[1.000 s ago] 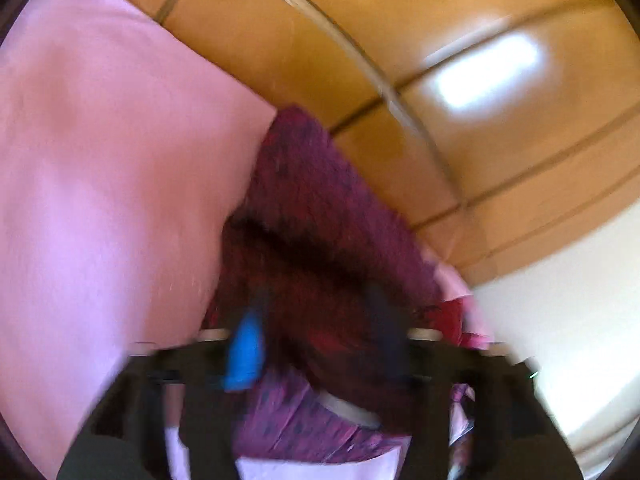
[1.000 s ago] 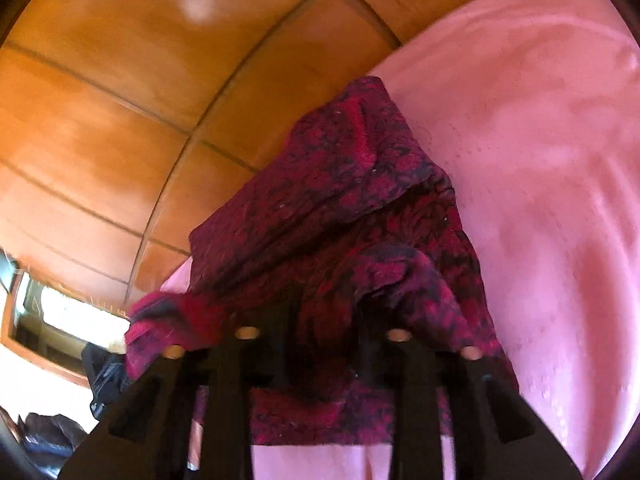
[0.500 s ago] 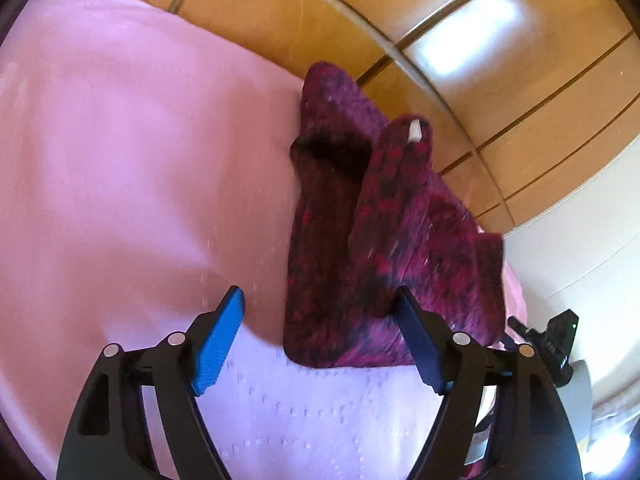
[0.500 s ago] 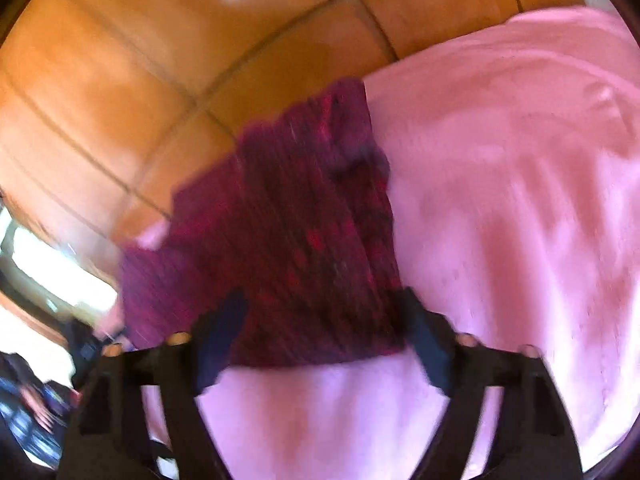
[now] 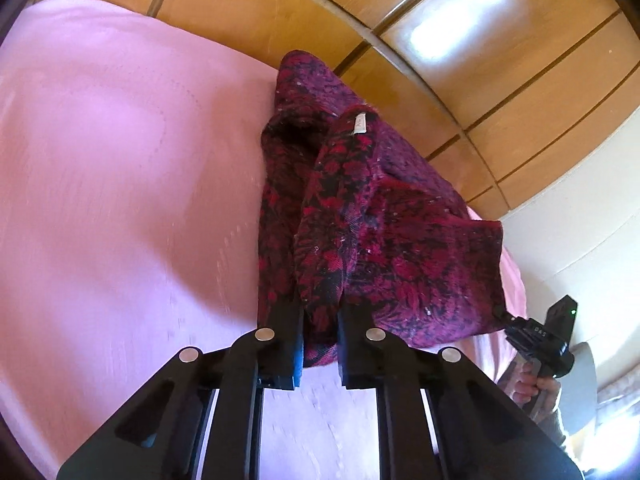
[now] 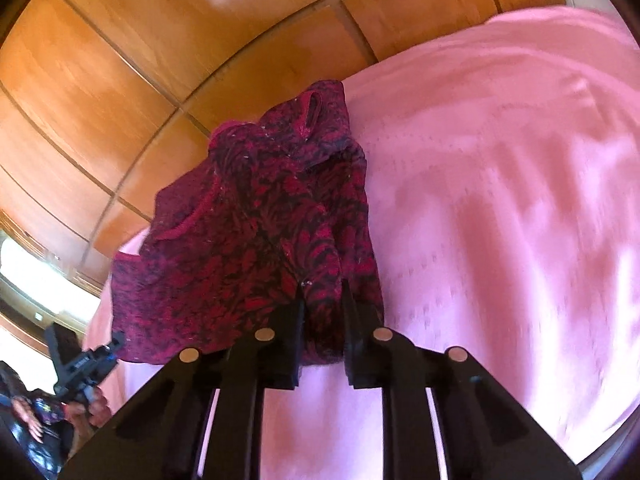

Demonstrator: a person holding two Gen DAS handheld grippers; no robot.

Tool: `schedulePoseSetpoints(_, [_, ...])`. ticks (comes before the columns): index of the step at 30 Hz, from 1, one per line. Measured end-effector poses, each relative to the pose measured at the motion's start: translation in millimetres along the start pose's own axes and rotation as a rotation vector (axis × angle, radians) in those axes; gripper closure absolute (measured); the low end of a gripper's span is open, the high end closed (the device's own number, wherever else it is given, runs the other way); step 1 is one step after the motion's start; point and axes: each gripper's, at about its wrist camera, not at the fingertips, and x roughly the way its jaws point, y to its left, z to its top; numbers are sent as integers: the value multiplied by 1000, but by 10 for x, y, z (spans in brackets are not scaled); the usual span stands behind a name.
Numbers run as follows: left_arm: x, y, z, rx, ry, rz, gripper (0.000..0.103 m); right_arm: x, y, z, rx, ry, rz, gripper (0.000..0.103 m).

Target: Fold small clothes

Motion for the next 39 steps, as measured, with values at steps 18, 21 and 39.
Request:
schedulePoseSetpoints(18, [-418, -118, -808, 9, 130, -46, 90, -679, -309, -628, 14, 122, -10, 90])
schedulePoseSetpoints(21, [-453, -192, -667, 65, 100, 26, 81, -608, -264, -604, -19, 126, -59, 73])
schedulePoseSetpoints(39, [145, -407, 124, 306, 13, 64, 89, 122, 909, -28, -545, -61, -290, 88])
